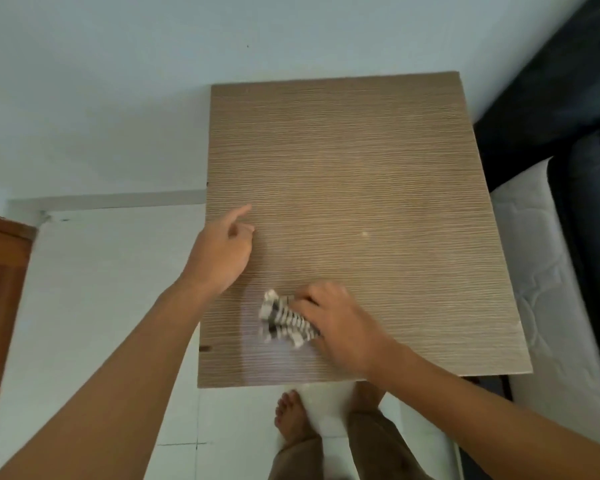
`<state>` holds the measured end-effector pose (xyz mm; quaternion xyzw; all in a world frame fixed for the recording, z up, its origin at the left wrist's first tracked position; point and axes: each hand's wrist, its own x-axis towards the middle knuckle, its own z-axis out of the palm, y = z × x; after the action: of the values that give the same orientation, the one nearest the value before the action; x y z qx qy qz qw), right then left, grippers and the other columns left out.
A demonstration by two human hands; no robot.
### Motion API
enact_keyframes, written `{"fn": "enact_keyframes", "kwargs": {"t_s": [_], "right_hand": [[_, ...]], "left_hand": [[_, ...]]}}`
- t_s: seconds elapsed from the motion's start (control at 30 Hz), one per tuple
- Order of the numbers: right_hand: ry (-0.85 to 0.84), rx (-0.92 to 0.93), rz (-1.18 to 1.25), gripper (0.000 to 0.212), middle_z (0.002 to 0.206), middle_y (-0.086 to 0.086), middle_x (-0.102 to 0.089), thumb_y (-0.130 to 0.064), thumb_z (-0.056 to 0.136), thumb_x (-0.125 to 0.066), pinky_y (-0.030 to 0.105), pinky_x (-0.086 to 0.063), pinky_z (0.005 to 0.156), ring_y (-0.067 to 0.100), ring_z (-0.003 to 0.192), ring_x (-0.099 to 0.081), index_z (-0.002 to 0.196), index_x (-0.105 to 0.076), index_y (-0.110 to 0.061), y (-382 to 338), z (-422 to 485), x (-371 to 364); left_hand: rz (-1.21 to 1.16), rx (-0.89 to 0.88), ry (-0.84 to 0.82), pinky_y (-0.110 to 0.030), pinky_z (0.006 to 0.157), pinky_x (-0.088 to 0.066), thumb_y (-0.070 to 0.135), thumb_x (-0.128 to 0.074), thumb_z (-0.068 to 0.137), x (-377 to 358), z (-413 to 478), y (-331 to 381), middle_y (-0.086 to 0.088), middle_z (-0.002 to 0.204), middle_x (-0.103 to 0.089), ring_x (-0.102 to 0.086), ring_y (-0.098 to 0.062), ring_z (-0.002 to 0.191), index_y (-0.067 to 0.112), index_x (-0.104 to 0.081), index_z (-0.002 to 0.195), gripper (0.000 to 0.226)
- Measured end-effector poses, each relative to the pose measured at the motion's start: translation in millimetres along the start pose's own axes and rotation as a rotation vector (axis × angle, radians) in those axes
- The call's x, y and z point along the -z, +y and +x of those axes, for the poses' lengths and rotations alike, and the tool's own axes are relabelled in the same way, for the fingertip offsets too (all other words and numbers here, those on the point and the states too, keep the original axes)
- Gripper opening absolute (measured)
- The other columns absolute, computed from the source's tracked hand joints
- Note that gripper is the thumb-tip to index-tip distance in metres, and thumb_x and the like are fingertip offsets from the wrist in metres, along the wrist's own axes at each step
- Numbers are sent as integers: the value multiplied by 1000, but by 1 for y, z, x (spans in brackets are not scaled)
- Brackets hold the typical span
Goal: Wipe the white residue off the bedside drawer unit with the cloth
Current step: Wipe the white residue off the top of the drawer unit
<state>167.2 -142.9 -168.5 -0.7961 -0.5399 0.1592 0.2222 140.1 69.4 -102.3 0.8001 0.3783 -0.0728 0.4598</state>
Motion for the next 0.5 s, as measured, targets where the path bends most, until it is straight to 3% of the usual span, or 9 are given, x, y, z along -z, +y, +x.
{"fn": "enact_keyframes", "kwargs": {"t_s": [0.1,0.2,0.27,0.33,0.43,0.5], "right_hand": [[-69,97,-17,55,104,1,-63,-11,65,-79,32,-51,77,16,95,-50,116,-60,-16,-11,-21,2],[-7,15,116,54,104,5,-63,-3,69,-74,31,-49,77,15,94,-48,120,-58,-12,-12,-11,25],[55,-71,129,54,112,6,-63,1,75,-67,32,-45,82,18,102,-51,126,-56,-11,-9,14,45],[128,-122,62,54,116,8,-62,3,77,-61,37,-46,85,26,105,-54,129,-56,-11,-1,48,59],[228,-188,-124,49,118,9,-60,1,79,-57,45,-45,86,31,106,-53,126,-58,-13,21,99,55],[275,-311,-211,45,123,5,-56,-6,84,-55,40,-37,92,27,112,-49,127,-57,-18,34,122,39]], "left_hand": [[60,-11,157,-16,96,-30,23,-43,102,6,-16,-15,4,140,-50,-49,-8,123,29,-41,146,45],[77,76,202,-23,100,-29,23,-42,102,8,-32,-30,-1,147,-42,-42,-18,134,25,-39,148,46],[43,172,174,-28,103,-34,24,-44,102,10,-39,-43,-3,145,-46,-45,-21,132,20,-40,147,46],[-8,239,148,-26,95,-38,21,-44,101,11,-46,-54,-2,133,-57,-54,-19,117,15,-53,138,38],[-18,274,111,-26,73,-46,15,-42,98,13,-54,-68,-6,108,-71,-60,-18,89,9,-72,104,32],[-83,319,84,-36,80,-54,17,-42,93,17,-57,-75,-11,98,-73,-66,-27,89,6,-71,88,32]]}}
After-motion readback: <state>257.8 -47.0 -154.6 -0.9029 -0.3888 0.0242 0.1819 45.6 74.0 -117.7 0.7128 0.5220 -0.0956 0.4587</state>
